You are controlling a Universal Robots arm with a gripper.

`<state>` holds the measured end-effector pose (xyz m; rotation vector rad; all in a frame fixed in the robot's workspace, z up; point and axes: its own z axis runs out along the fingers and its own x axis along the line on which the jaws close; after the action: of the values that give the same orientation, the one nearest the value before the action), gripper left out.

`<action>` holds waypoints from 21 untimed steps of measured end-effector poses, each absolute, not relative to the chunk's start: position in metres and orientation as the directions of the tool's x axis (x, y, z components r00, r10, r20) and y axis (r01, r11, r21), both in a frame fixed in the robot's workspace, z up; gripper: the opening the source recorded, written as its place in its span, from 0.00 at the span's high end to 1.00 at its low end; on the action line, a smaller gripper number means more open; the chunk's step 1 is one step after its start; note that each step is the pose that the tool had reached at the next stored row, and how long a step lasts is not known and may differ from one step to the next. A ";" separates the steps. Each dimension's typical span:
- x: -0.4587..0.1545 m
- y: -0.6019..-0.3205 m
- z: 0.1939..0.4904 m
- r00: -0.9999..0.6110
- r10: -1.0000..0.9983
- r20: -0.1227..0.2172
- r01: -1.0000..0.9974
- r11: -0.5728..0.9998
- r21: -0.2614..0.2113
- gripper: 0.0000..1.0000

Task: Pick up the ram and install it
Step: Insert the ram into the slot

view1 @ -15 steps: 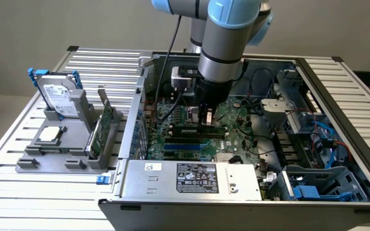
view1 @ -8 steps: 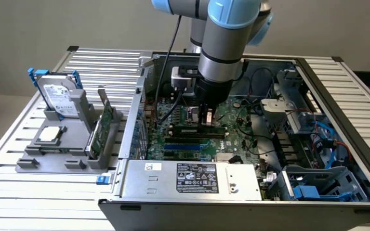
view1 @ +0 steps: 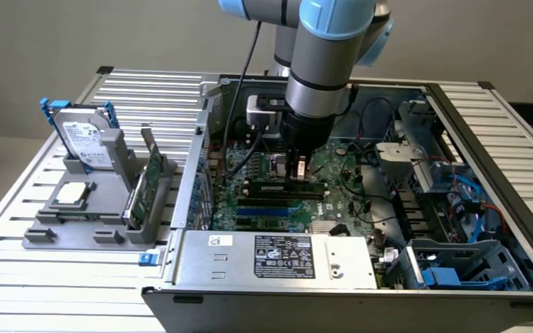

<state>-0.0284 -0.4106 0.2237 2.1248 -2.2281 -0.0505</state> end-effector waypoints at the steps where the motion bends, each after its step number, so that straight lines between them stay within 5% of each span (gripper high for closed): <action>1: -0.028 -0.411 0.224 -0.047 -0.999 0.022 -0.997 0.048 0.067 0.86; 21: -0.028 -0.411 0.220 -0.036 -0.999 0.022 -0.997 0.038 0.068 0.86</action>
<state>-0.0283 -0.4105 0.2205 2.1356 -2.2166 -0.0511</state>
